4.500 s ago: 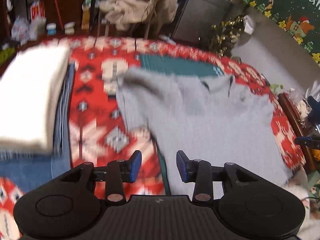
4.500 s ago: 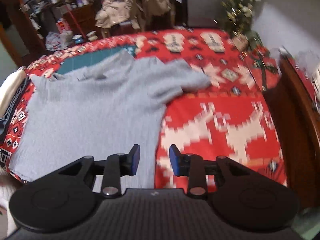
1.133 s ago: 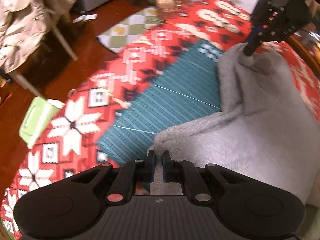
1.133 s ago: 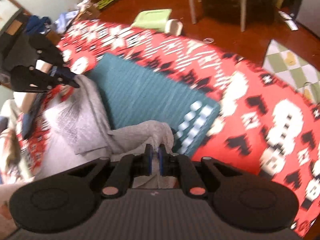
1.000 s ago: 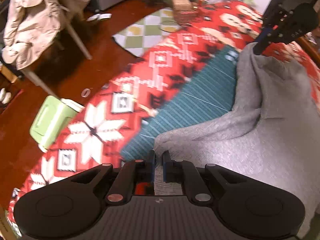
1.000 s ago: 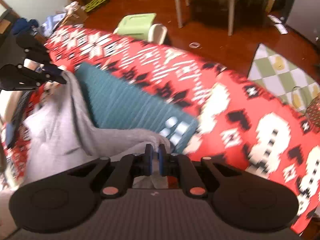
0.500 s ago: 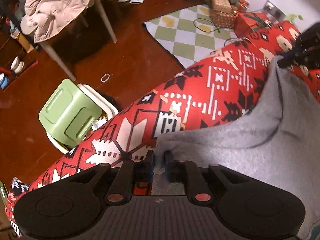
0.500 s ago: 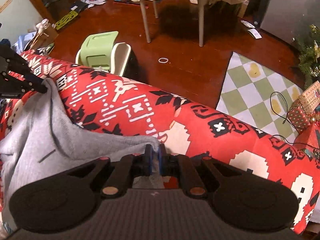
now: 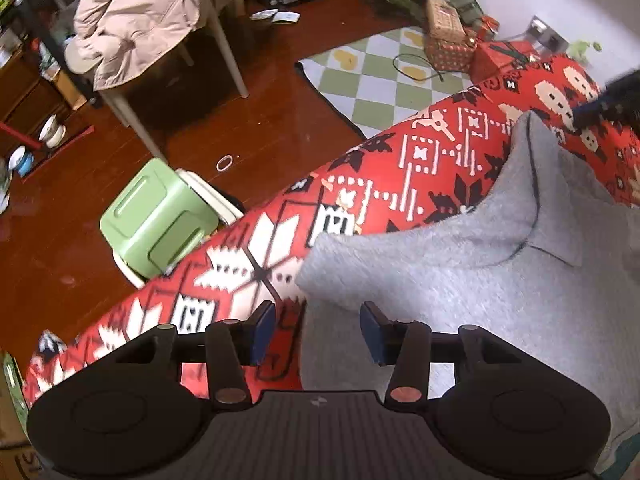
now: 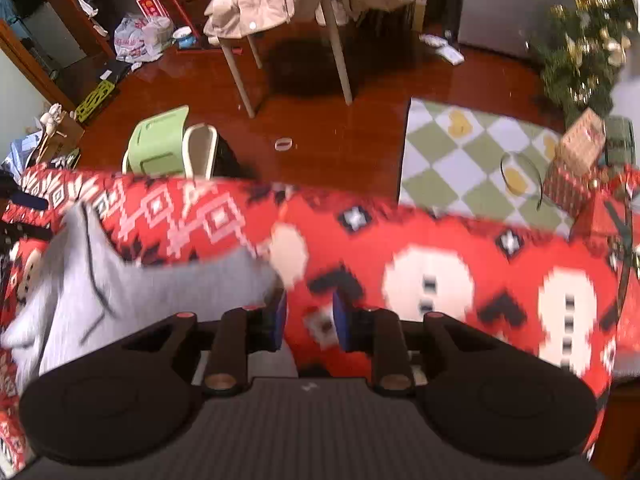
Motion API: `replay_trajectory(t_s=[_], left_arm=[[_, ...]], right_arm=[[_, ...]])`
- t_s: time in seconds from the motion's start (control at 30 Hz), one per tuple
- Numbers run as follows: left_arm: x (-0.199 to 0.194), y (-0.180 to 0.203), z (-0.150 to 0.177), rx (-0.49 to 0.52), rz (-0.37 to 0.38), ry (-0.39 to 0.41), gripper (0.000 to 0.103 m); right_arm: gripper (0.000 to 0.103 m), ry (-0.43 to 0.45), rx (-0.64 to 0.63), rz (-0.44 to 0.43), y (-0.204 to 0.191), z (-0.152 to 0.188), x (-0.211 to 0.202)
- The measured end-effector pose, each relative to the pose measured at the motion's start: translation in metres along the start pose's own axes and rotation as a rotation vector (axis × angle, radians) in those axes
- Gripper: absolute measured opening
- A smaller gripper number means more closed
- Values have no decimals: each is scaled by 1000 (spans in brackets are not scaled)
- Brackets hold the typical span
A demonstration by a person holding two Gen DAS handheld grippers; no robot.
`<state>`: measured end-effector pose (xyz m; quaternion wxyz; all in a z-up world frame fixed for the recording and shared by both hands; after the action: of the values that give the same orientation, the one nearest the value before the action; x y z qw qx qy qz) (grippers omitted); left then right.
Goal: Fold clothes
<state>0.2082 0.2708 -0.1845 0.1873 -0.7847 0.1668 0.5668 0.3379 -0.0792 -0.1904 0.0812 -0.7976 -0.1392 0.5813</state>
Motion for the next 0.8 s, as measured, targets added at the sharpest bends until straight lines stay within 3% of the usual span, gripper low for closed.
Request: replay_trajectory(t_s=[0.2, 0.27, 0.3, 0.47, 0.67, 0.8], left_arm=[[4, 16, 15, -4, 8, -27, 50], [6, 17, 20, -17, 2, -36, 50], [6, 16, 21, -21, -1, -39, 50], [6, 15, 25, -30, -4, -40, 49], [2, 14, 25, -56, -8, -26, 49], [-10, 15, 17, -55, -6, 8, 49]], right_arm=[[27, -67, -75, -21, -8, 27, 22], [19, -85, -75, -29, -10, 32, 30], [0, -82, -94, -17, -13, 34, 31], [0, 8, -216, 108, -19, 21, 23], [1, -29, -254, 134, -15, 6, 33], [12, -7, -143, 81, -1, 5, 18]])
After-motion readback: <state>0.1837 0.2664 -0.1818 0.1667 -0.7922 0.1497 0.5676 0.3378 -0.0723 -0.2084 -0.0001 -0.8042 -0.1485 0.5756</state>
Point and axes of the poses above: each gripper's, at about its wrist camera, not at the fingertips, and x roughly the way its jaws point, y to its right, z to its underside, the point moved 7 cm from there along x, roughly the way its jaws point, and after that the axes turned 15 degrees about x, right-handed, at the moved point
